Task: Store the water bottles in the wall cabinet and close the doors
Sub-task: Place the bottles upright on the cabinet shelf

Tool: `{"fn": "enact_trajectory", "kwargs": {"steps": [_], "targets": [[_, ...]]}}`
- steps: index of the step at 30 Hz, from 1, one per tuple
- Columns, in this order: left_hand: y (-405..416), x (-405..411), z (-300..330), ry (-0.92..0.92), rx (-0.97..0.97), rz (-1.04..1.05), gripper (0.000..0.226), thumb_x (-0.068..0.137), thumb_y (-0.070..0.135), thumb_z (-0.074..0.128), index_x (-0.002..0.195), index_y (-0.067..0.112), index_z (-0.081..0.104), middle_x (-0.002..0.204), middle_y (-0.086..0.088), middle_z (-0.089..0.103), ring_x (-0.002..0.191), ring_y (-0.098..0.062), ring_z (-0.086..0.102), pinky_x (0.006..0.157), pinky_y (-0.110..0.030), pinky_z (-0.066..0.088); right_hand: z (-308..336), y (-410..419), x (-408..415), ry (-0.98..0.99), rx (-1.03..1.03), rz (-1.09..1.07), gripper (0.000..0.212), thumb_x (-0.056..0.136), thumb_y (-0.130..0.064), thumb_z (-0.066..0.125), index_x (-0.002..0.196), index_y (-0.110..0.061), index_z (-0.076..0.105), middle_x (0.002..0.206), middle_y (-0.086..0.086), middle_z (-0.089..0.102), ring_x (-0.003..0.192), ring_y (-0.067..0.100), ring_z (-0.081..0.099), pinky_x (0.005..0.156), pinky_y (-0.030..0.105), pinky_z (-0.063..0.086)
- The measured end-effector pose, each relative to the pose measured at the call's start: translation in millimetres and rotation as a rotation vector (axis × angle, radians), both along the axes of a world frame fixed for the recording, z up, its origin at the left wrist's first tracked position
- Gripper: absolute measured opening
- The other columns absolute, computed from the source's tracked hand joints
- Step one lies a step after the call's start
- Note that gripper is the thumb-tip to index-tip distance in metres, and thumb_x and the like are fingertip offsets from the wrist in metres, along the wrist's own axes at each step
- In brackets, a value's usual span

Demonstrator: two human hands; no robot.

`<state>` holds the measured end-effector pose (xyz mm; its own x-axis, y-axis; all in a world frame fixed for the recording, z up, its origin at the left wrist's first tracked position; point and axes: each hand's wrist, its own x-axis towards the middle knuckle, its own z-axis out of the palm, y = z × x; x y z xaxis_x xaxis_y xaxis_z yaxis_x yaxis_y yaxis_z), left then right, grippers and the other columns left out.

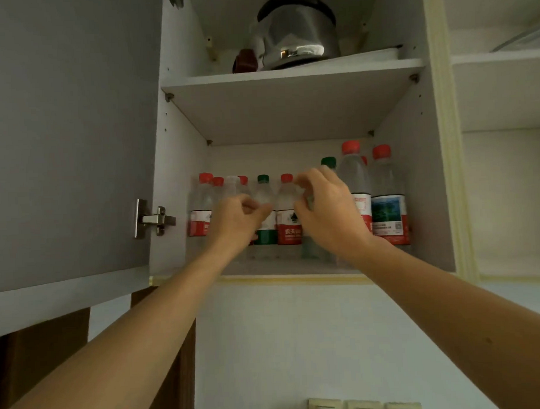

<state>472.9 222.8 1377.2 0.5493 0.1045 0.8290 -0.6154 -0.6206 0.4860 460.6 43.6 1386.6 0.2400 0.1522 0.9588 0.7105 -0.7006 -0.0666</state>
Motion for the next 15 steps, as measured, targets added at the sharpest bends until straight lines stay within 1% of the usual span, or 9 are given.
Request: {"fn": "enact_trajectory", "kwargs": {"steps": [1,2,4,6,8,10,12,13,15], "targets": [[-9,0,2,-0.002,-0.01,-0.041,0.017,0.094,0.042,0.067,0.098,0.025,0.065,0.092,0.008,0.069,0.078,-0.004,0.067,0.055,-0.01,0.051,0,-9,-5,-0.027,0.02,-0.033,0.031,0.096,-0.014,0.061,0.127,-0.016,0.058,0.126,-0.001,0.054,0.115,0.016,0.051,0.097,0.029,0.047],[-17,0,3,0.004,-0.02,-0.085,0.019,0.094,0.042,0.068,0.101,0.025,0.065,0.095,0.007,0.069,0.08,-0.005,0.068,0.056,-0.012,0.053,0,-19,-8,-0.051,0.045,-0.067,0.032,0.096,-0.013,0.061,0.127,-0.015,0.058,0.128,0.0,0.052,0.119,0.018,0.047,0.098,0.029,0.044],[-36,1,4,0.025,-0.02,-0.14,0.025,0.093,0.042,0.068,0.108,0.023,0.065,0.102,0.006,0.069,0.087,-0.008,0.068,0.068,-0.024,0.059,-3,-40,-13,-0.086,0.104,-0.129,0.038,0.093,-0.009,0.06,0.13,-0.014,0.055,0.134,0.003,0.047,0.123,0.02,0.04,0.097,0.028,0.039],[-57,4,4,0.029,0.008,-0.152,0.034,0.092,0.045,0.069,0.115,0.021,0.064,0.107,0.006,0.068,0.093,-0.009,0.066,0.081,-0.032,0.058,-8,-61,-16,-0.091,0.149,-0.183,0.043,0.093,-0.007,0.059,0.135,-0.015,0.052,0.139,0.004,0.042,0.127,0.022,0.035,0.099,0.029,0.037],[-78,7,3,0.032,0.035,-0.147,0.047,0.09,0.048,0.07,0.124,0.018,0.06,0.109,0.007,0.065,0.096,-0.009,0.063,0.086,-0.033,0.056,-13,-82,-16,-0.046,0.157,-0.23,0.046,0.096,-0.011,0.058,0.14,-0.015,0.047,0.146,0.005,0.035,0.134,0.023,0.032,0.103,0.033,0.038],[-96,11,0,0.055,0.05,-0.165,0.058,0.088,0.05,0.072,0.133,0.019,0.054,0.112,0.007,0.064,0.098,-0.01,0.063,0.087,-0.035,0.057,-21,-99,-12,0.064,0.14,-0.265,0.05,0.102,-0.022,0.055,0.149,-0.017,0.038,0.155,0.005,0.027,0.142,0.026,0.028,0.111,0.04,0.037],[-110,17,-6,0.082,0.048,-0.21,0.07,0.085,0.05,0.076,0.14,0.019,0.047,0.123,0.004,0.063,0.102,-0.011,0.062,0.085,-0.03,0.054,-29,-111,-8,0.198,0.148,-0.266,0.058,0.105,-0.03,0.05,0.157,-0.019,0.026,0.162,0.007,0.019,0.147,0.03,0.026,0.117,0.048,0.036],[-117,20,-9,0.095,0.045,-0.232,0.073,0.084,0.049,0.078,0.142,0.02,0.045,0.128,0.003,0.062,0.103,-0.01,0.061,0.081,-0.025,0.05,-32,-115,-5,0.256,0.164,-0.258,0.06,0.105,-0.03,0.048,0.158,-0.019,0.022,0.162,0.008,0.019,0.146,0.031,0.029,0.116,0.049,0.037],[-126,26,-15,0.106,0.039,-0.266,0.07,0.082,0.047,0.079,0.139,0.023,0.045,0.131,0.003,0.062,0.102,-0.008,0.06,0.076,-0.02,0.046,-37,-119,-1,0.347,0.209,-0.22,0.062,0.106,-0.028,0.048,0.159,-0.019,0.018,0.159,0.01,0.027,0.139,0.031,0.041,0.109,0.045,0.042]]}}
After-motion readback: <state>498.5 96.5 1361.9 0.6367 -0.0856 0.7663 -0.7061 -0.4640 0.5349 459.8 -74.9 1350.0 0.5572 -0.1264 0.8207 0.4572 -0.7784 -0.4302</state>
